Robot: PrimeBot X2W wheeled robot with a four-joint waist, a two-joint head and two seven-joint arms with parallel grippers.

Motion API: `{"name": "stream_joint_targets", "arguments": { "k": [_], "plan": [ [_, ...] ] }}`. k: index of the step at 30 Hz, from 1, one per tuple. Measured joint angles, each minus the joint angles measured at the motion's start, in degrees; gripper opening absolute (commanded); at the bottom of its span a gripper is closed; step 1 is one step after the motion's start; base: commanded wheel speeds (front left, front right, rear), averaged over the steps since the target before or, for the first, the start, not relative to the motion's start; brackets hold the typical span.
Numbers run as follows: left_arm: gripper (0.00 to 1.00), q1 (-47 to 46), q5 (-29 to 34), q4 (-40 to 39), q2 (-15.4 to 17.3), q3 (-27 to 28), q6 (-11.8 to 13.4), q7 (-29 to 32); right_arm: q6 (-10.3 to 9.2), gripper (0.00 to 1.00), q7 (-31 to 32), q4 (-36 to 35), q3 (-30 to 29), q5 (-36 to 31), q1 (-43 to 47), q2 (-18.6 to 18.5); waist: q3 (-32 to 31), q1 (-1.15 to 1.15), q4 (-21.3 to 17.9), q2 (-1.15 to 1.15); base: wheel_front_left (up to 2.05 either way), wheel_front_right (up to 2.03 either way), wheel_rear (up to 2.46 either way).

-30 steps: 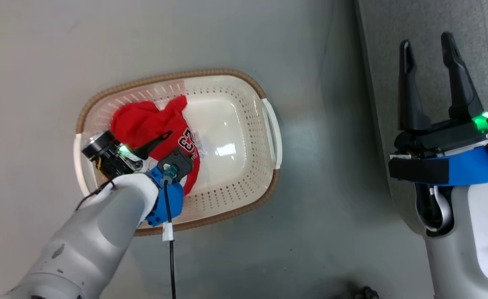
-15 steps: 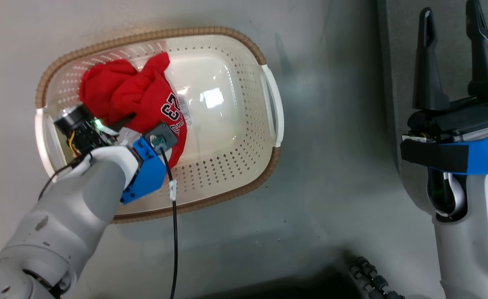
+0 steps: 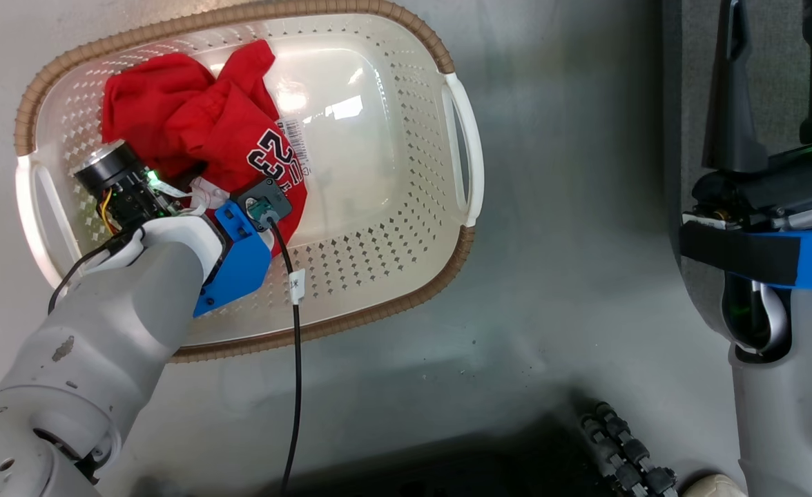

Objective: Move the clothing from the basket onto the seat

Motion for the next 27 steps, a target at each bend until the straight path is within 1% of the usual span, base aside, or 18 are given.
{"name": "stream_joint_targets", "arguments": {
  "k": [8,9,10,11,16,27],
  "plan": [
    [1.0,-0.99,-0.6,0.12,-0.32,-0.91,0.0,0.73,0.0,1.0,0.0,-0.44,-0.35,-0.29,-0.14,0.0,1.04,0.0,-0.06,0.0,0.0,0.0,0.0],
    [0.53,-0.99,-0.57,0.13,-0.45,-1.04,0.0,1.18,0.0,1.0,0.0,-0.43,-0.34,-0.34,-0.21,0.01,1.09,0.0,-0.04,0.0,0.0,0.0,0.0],
    [0.12,-1.0,-0.52,0.14,-0.59,-1.14,0.0,1.36,0.0,1.0,0.0,-0.42,-0.32,-0.35,-0.25,0.01,1.11,0.0,-0.02,0.0,0.0,0.0,0.0],
    [0.0,-1.0,-0.3,0.15,-0.71,-1.22,0.0,1.53,0.0,1.0,0.0,-0.38,-0.29,-0.38,-0.26,0.02,1.1,0.0,-0.02,0.0,0.0,0.0,0.0],
    [0.0,-0.97,-0.37,0.07,-1.32,-1.45,0.0,1.66,0.0,1.0,0.0,0.25,-0.27,-0.42,-0.3,0.05,0.65,0.0,0.22,0.0,0.0,0.0,0.0],
    [0.0,0.07,-1.93,-1.31,-3.36,-1.67,0.0,-1.43,-0.01,1.0,0.0,1.41,-0.54,-0.45,-0.32,0.08,-2.89,0.0,1.21,0.0,0.0,0.0,0.0]
  ]
}}
